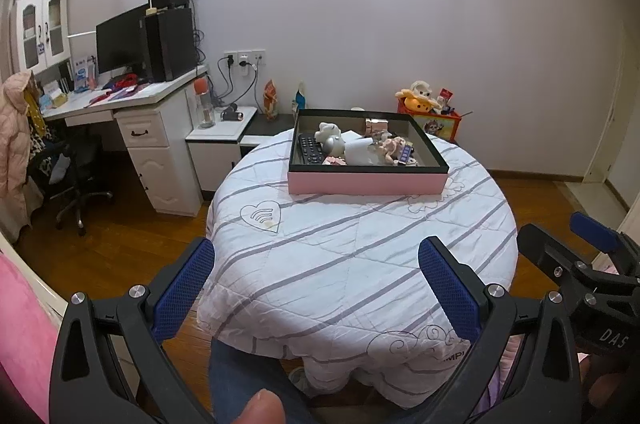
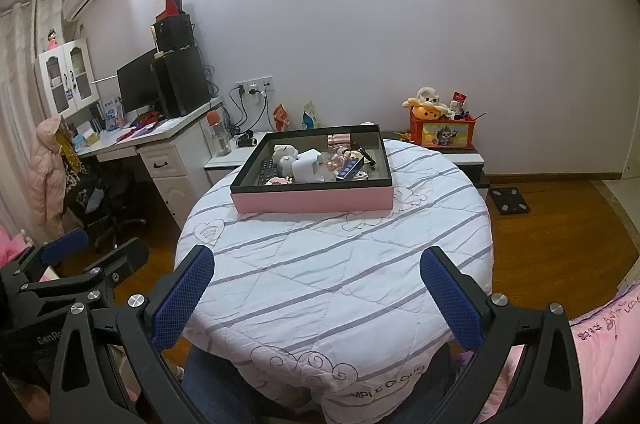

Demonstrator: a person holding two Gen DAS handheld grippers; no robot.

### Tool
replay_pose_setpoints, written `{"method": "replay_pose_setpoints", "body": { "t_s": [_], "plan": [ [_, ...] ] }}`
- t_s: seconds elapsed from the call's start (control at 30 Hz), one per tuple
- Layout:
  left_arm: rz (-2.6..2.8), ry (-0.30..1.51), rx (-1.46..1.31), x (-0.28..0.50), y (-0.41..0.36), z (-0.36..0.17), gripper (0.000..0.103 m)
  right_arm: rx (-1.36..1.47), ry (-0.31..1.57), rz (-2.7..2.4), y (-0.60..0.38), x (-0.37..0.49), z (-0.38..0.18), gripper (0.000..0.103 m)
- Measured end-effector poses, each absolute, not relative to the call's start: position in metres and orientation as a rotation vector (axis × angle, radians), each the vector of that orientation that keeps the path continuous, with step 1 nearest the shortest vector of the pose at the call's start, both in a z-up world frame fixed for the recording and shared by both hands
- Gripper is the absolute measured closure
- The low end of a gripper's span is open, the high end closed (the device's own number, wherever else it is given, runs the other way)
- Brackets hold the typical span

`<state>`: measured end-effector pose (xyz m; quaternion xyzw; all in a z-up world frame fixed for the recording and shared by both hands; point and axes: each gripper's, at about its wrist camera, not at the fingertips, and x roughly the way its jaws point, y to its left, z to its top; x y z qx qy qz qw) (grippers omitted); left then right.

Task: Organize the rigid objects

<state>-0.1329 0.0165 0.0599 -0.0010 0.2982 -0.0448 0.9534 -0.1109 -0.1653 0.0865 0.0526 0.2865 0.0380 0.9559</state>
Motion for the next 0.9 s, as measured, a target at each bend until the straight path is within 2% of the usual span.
{"method": "replay_pose_setpoints", "body": {
  "t_s": [0.9],
  "plan": [
    [-0.087,0.618,-0.03,-0.129,0.029,0.059,0.0,0.112,0.591,0.082,-0.164,-0.11,0.082,0.0]
  ]
}}
